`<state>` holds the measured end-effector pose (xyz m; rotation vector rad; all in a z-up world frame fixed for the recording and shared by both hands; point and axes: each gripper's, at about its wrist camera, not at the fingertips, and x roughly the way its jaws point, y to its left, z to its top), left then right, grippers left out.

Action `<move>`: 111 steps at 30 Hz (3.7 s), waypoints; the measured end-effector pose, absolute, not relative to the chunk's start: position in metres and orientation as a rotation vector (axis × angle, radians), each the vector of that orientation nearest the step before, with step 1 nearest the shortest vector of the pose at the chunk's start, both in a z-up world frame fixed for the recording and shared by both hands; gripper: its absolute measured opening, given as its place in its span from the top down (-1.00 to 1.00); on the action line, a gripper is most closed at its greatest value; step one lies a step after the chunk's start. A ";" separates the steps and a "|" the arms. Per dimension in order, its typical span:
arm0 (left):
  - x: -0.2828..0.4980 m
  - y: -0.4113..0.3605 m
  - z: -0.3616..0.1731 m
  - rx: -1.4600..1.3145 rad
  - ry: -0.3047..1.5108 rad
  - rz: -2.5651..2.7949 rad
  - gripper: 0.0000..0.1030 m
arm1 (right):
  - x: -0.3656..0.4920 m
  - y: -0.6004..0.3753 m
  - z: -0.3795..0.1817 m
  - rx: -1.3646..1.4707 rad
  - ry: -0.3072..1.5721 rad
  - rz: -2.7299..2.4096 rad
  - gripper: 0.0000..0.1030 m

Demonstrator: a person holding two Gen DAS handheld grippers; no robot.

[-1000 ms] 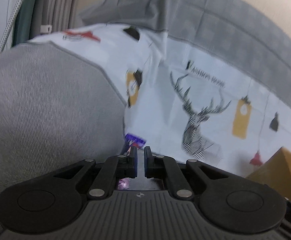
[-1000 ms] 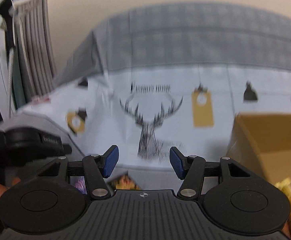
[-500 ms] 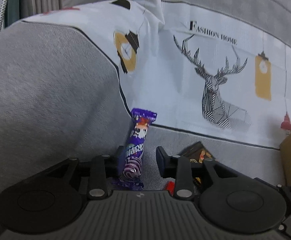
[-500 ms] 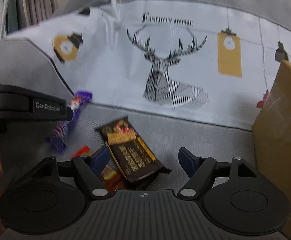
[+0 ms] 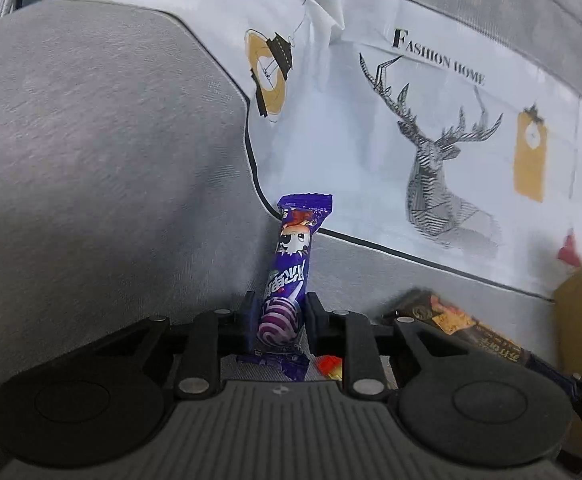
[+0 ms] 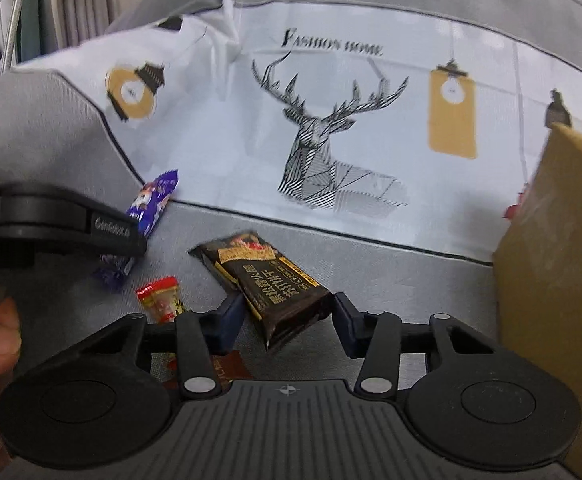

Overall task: Organize snacks
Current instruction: 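Grasp the purple candy bar with the left gripper while the right grasps the dark biscuit pack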

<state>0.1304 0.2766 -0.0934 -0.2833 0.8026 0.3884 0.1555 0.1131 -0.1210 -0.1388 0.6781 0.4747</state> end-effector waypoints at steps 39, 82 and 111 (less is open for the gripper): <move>-0.052 0.188 -0.108 -0.380 0.896 0.205 0.48 | -0.032 0.045 -0.118 -0.215 0.775 0.572 -0.52; -0.052 0.181 -0.109 -0.346 0.886 0.211 0.48 | -0.028 0.043 -0.132 -0.230 0.836 0.520 0.05; -0.052 0.178 -0.108 -0.318 0.890 0.208 0.48 | -0.034 0.046 -0.133 -0.284 0.808 0.521 0.18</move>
